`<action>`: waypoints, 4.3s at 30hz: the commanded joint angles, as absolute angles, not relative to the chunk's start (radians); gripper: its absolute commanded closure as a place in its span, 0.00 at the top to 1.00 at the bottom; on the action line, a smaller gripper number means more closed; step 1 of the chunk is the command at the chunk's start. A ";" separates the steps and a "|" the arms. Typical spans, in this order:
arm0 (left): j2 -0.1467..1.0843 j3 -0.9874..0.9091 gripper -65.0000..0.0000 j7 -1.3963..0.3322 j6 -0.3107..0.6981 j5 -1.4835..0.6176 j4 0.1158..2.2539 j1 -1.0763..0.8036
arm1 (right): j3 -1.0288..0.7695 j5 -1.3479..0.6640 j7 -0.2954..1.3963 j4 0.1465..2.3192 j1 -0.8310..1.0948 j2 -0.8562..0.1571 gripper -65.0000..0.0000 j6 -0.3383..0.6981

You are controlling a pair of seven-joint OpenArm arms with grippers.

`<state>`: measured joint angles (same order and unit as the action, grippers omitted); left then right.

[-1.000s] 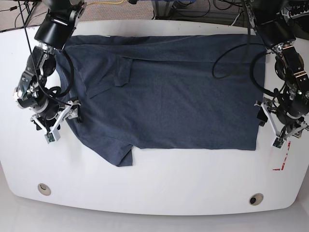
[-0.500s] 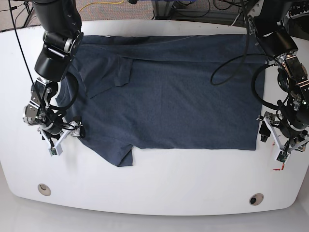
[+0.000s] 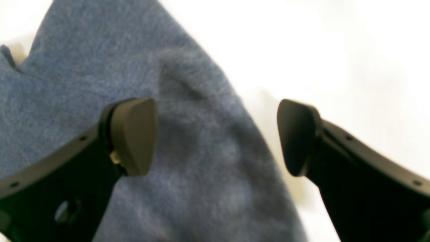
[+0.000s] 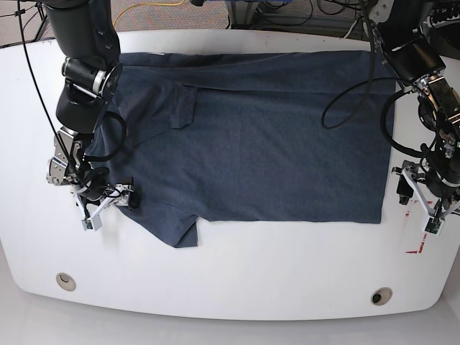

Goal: Layout the t-shirt on the table in an organized manner, then fold the t-shirt properly
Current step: 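Move both grippers toward the shirt's hem edge and open them, then grasp the hem edge of the navy shirt with both grippers, then lift the hem with both grippers and fold it over toward the collar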

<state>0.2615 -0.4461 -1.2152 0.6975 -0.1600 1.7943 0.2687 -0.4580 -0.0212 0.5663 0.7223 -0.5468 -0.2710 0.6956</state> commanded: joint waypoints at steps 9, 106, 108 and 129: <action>0.277 -0.447 0.69 -1.170 0.698 -0.173 1.695 0.332 | -0.460 -0.033 0.513 0.682 -0.575 -0.269 0.64 0.698; 0.234 -0.265 0.00 -0.579 0.432 -0.180 0.891 0.559 | -0.346 -0.041 0.588 0.909 -0.498 -0.255 0.00 0.698; 0.226 -0.265 0.00 -0.599 0.452 -0.180 0.917 0.553 | -0.346 -0.042 0.607 0.932 -0.498 -0.257 0.00 0.698; 0.226 -0.314 0.00 -0.809 0.572 -0.180 1.299 0.435 | -0.351 -0.044 0.852 1.389 -0.360 -0.255 0.00 0.698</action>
